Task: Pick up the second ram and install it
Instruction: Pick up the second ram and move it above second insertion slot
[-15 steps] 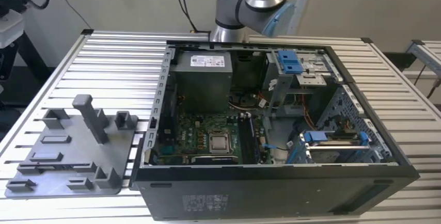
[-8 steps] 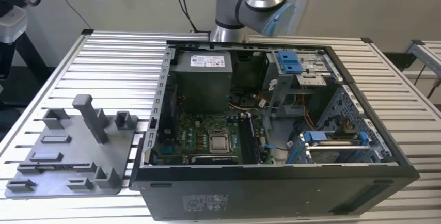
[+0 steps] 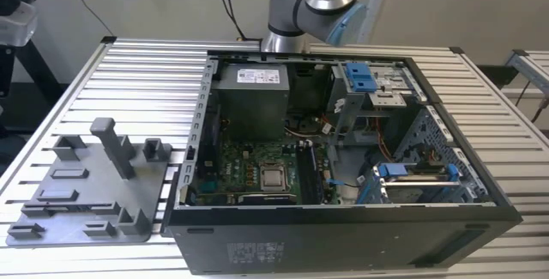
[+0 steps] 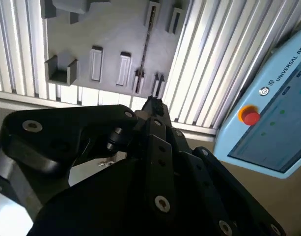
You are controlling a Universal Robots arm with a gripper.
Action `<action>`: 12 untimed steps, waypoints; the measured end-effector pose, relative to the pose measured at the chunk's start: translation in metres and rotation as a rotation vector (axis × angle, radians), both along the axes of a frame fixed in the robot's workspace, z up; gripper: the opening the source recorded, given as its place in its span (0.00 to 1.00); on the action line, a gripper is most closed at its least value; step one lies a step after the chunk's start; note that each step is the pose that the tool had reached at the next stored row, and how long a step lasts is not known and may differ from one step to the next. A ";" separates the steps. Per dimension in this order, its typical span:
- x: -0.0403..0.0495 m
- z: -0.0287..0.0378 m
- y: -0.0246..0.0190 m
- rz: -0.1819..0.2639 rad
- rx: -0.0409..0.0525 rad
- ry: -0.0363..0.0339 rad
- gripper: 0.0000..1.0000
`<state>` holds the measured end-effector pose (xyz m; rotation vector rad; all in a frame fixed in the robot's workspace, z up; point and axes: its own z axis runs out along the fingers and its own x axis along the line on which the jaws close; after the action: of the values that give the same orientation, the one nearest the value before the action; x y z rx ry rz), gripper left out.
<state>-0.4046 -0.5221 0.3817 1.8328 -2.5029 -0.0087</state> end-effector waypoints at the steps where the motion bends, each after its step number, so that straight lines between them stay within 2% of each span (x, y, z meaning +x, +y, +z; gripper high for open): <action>1: 0.0000 -0.0001 0.0000 0.018 0.0000 0.0000 0.11; 6: 0.0000 -0.0002 0.0000 0.107 -0.0001 -0.0011 0.11; 10: -0.0001 -0.0007 0.0000 0.146 -0.0015 -0.0076 0.11; 12: -0.0003 -0.0012 0.0000 0.165 -0.0026 -0.0087 0.11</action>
<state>-0.4049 -0.5221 0.3805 2.0365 -2.3470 0.0076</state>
